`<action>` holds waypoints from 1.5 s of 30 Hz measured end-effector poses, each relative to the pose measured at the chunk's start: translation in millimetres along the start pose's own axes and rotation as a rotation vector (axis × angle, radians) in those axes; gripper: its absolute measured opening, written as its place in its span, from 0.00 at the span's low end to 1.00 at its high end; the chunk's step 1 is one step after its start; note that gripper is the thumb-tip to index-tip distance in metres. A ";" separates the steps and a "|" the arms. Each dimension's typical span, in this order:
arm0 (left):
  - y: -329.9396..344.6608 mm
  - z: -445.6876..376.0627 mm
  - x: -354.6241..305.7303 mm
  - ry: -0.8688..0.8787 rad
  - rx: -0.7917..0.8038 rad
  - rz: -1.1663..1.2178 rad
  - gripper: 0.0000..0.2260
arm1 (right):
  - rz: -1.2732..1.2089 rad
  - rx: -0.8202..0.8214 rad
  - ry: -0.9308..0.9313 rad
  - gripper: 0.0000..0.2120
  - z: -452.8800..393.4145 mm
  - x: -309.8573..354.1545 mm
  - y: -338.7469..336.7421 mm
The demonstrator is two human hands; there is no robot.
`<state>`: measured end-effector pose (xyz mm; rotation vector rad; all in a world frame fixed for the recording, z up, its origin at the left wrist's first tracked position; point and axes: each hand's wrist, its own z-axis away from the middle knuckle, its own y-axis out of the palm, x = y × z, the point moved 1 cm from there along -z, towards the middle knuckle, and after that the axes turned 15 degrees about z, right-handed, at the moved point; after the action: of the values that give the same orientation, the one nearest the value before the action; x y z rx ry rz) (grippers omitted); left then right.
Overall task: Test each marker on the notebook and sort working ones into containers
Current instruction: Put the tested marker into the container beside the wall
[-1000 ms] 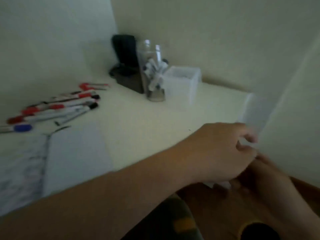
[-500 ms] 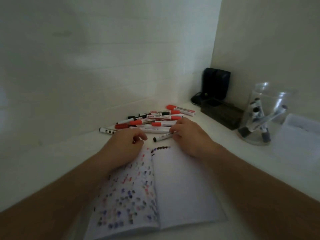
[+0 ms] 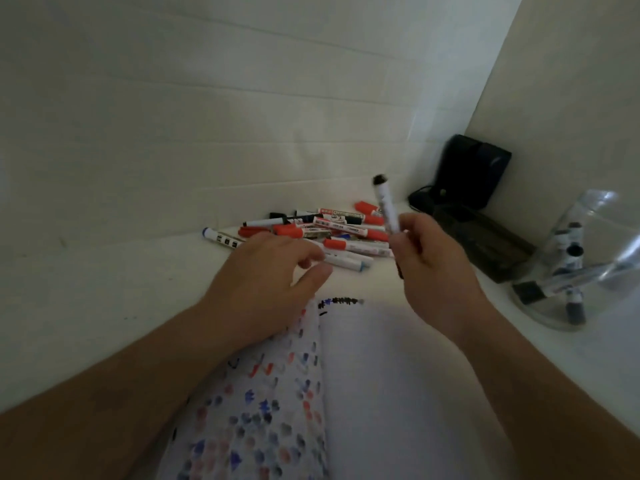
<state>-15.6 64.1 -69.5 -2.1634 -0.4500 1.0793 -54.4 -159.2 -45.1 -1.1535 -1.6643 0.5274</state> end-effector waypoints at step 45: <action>26.0 -5.6 -12.3 -0.337 0.419 -0.045 0.22 | -0.402 0.384 0.279 0.06 5.3 -22.2 15.8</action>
<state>-18.2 36.3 -78.2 -1.6064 -0.3785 1.3815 -51.3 -170.6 -70.2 -0.5639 -1.4232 0.3853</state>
